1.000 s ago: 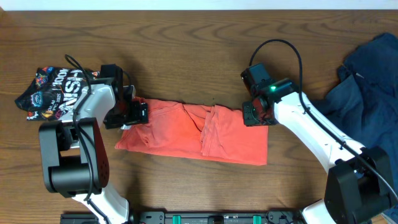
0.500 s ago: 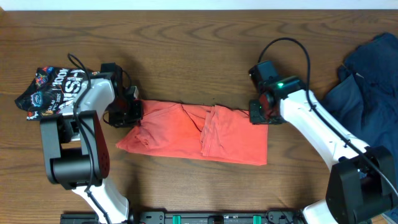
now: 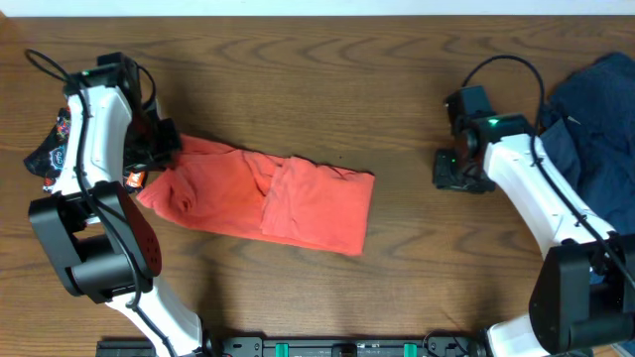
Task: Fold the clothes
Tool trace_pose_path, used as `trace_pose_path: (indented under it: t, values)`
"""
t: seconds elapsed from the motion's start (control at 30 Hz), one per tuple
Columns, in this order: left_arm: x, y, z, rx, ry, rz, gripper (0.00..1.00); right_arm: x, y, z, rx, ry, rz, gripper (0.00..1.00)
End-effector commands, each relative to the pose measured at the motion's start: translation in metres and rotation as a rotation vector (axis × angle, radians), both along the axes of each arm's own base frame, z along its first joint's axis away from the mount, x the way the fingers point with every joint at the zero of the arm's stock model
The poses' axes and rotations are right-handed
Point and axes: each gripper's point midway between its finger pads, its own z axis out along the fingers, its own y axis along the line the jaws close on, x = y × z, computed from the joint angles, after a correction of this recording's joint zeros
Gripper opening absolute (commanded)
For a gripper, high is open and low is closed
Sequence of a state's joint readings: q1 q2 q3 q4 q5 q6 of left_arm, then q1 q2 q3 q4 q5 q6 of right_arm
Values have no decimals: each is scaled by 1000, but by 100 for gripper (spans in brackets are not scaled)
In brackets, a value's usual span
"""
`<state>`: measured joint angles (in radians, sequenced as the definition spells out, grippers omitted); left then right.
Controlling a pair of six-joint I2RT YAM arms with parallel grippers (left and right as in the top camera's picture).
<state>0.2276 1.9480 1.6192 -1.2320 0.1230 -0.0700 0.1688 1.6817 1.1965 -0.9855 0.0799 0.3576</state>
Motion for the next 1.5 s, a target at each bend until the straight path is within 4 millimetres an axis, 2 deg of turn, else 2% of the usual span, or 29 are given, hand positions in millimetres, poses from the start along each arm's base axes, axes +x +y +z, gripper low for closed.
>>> trace_pose_path:
  t: [0.0, 0.23, 0.53, 0.6, 0.73, 1.07, 1.1, 1.13, 1.17, 1.2, 1.27, 1.3, 1.37, 1.47]
  values:
    - [-3, -28, 18, -54, 10, -25, 6, 6, -9, 10, -9, -31, 8, 36]
    - [-15, -118, 41, -103, 1, -185, 6, 4, -10, 10, -10, -24, 4, 37]
    - [-43, -230, 37, -98, -6, -406, 6, 1, -10, 10, -11, -10, 4, 38]
    - [-48, -250, 34, -99, -21, -455, 6, 0, -10, 10, -11, -6, 4, 37]
    - [-53, -275, 29, -91, -39, -482, 6, -1, -9, 9, 0, 0, 11, 38]
    - [-62, -298, 29, -101, -58, -495, 7, -2, -7, 9, 4, 5, 19, 38]
    - [-63, -300, 29, -106, -59, -501, 17, -2, -7, 9, 4, 4, 18, 38]
    - [-64, -303, 29, -114, -62, -507, 38, -2, -7, 9, 4, 4, 18, 39]
    - [-64, -305, 30, -118, -64, -511, 56, -2, -7, 9, 5, 4, 18, 38]
    - [-64, -306, 30, -121, -66, -525, 64, -2, -7, 9, 5, 4, 19, 39]
    - [-62, -306, 35, -126, -78, -560, 66, -2, -5, 9, 14, 4, 30, 40]
    - [-59, -304, 38, -128, -87, -568, 66, -1, 1, 9, 40, 2, 62, 40]
    - [-49, -297, 50, -135, -121, -577, 67, 3, 29, 11, 181, -17, 199, 40]
    - [-26, -276, 67, -139, -194, -514, 67, 2, 84, 27, 464, -75, 438, 39]
